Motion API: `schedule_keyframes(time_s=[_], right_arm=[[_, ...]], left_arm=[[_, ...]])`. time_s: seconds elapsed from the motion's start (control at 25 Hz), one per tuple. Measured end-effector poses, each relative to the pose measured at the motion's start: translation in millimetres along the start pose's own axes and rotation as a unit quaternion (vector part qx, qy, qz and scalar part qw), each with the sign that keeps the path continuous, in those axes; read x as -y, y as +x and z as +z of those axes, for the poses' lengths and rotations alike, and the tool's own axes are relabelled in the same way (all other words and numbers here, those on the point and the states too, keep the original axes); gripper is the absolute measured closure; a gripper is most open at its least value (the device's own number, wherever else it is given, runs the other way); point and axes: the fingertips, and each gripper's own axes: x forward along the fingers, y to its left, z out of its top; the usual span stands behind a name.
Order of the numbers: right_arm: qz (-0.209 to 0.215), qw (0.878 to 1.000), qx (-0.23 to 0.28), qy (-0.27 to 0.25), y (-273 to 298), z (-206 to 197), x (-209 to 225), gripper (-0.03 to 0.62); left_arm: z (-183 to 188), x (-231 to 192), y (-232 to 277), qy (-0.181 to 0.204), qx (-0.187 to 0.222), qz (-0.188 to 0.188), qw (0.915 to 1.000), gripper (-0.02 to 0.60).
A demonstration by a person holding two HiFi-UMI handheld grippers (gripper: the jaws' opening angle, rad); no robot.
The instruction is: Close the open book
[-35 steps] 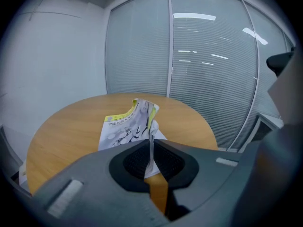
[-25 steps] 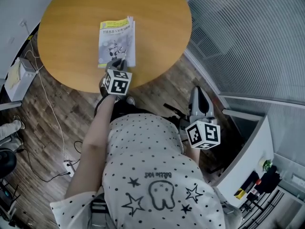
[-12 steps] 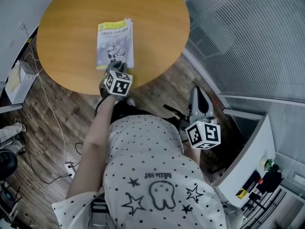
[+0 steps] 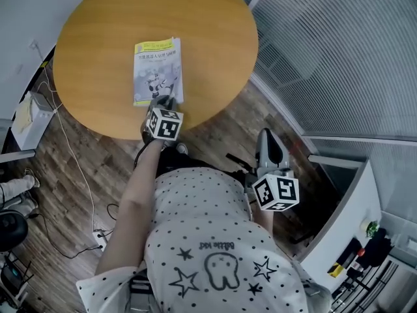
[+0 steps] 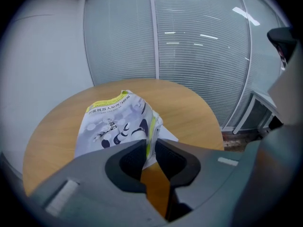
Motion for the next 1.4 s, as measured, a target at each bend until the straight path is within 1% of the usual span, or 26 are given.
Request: schedule_keyframes(time_s=[0.12, 0.2, 0.28, 0.32, 0.36, 0.44, 0.48, 0.6, 0.64, 0.76, 0.84, 0.92, 1.04, 1.24, 1.4], right_arm=[[0.000, 1.000, 0.000, 0.002, 0.9, -1.3, -0.1, 0.589], [-0.002, 1.000, 0.002, 0.002, 1.1, -0.4, -0.1, 0.589], [-0.004, 1.000, 0.003, 0.003, 0.5, 1.1, -0.2, 0.589], [-0.005, 1.000, 0.003, 0.003, 0.3, 1.6, -0.1, 0.589], [-0.006, 1.000, 0.002, 0.002, 0.3, 2.2, 0.2, 0.589], [-0.007, 1.000, 0.001, 0.000, 1.8, 3.6, 1.9, 0.589], [-0.008, 1.000, 0.001, 0.000, 3.0, 4.3, 2.9, 0.589], [-0.011, 1.000, 0.000, -0.004, 4.8, 7.5, 3.0, 0.591], [-0.011, 1.000, 0.001, -0.005, 5.5, 9.5, 1.7, 0.591], [-0.009, 1.000, 0.007, -0.008, 9.5, 14.9, -0.8, 0.591], [-0.010, 1.000, 0.006, -0.009, 12.7, 15.3, 0.7, 0.589], [-0.009, 1.000, 0.004, -0.012, 14.9, 15.4, 1.8, 0.589], [-0.007, 1.000, 0.004, -0.015, 14.6, 16.8, 0.3, 0.589], [-0.002, 1.000, 0.002, -0.016, 13.1, 15.7, -5.6, 0.589], [-0.001, 1.000, 0.000, -0.014, 11.7, 12.3, -9.2, 0.589]], left_arm=[[-1.5, 1.2, 0.7, -0.013, -0.003, -0.010, 0.9999, 0.508], [-1.7, 2.4, 0.5, -0.006, -0.004, -0.013, 0.9999, 0.501], [-4.7, 5.5, 0.0, 0.011, -0.007, -0.018, 0.9998, 0.463], [-6.5, 6.7, -0.5, 0.019, -0.007, -0.019, 0.9996, 0.459], [-7.7, 7.3, -1.0, 0.022, -0.005, -0.020, 0.9995, 0.457], [-7.6, 8.2, -1.1, 0.013, -0.002, -0.028, 0.9995, 0.446], [-6.9, 9.8, -0.8, 0.011, -0.002, -0.036, 0.9993, 0.429], [-4.9, 18.7, -4.6, 0.009, 0.003, -0.063, 0.9980, 0.323], [-3.3, 19.1, -8.5, 0.004, 0.011, -0.068, 0.9976, 0.301], [3.1, 9.1, -21.2, -0.021, 0.041, -0.064, 0.9969, 0.298], [4.7, 1.4, -25.3, -0.043, 0.052, -0.059, 0.9959, 0.298], [3.4, -4.5, -26.4, -0.064, 0.058, -0.056, 0.9947, 0.299], [3.3, -9.7, -32.9, -0.080, 0.058, -0.053, 0.9936, 0.305], [8.2, -15.4, -40.8, -0.099, 0.068, -0.050, 0.9915, 0.361], [11.8, -18.5, -44.1, -0.106, 0.071, -0.047, 0.9907, 0.445]])
